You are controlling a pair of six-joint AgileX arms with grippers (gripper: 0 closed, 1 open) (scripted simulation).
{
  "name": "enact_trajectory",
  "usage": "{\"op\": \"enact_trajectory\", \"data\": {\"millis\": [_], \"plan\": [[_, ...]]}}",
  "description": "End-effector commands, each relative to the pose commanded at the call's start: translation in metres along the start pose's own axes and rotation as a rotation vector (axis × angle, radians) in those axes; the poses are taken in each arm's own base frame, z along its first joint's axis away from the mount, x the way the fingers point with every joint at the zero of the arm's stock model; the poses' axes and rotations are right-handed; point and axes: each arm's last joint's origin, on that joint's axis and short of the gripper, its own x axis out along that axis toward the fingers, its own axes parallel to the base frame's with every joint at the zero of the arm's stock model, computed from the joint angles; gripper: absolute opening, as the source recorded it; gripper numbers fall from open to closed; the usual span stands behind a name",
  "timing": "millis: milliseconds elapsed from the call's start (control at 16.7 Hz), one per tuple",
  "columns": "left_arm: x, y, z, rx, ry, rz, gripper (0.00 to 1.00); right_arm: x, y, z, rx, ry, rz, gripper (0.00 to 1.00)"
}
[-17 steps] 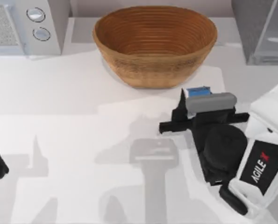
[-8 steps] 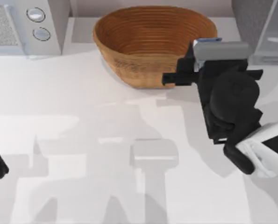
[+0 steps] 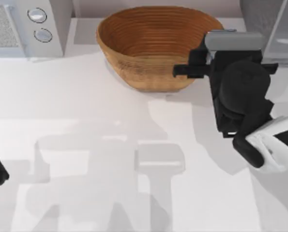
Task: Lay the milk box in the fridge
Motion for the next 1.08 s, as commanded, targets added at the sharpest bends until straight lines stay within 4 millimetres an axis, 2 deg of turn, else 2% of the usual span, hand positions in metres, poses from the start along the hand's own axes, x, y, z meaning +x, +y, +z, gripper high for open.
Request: {"op": "enact_trajectory", "data": {"millis": [240,540,840,1080], "plan": [[0.000,0.000,0.000,0.000,0.000,0.000,1.00,-0.003,-0.010,0.010,-0.002,0.002,-0.001,0.00],[0.000,0.000,0.000,0.000,0.000,0.000,1.00,-0.025,-0.058,0.050,-0.006,0.011,-0.007,0.00],[0.000,0.000,0.000,0.000,0.000,0.000,1.00,-0.079,-0.121,0.081,-0.007,0.018,-0.012,0.00],[0.000,0.000,0.000,0.000,0.000,0.000,1.00,-0.133,-0.162,0.080,-0.004,0.016,-0.013,0.00]]}}
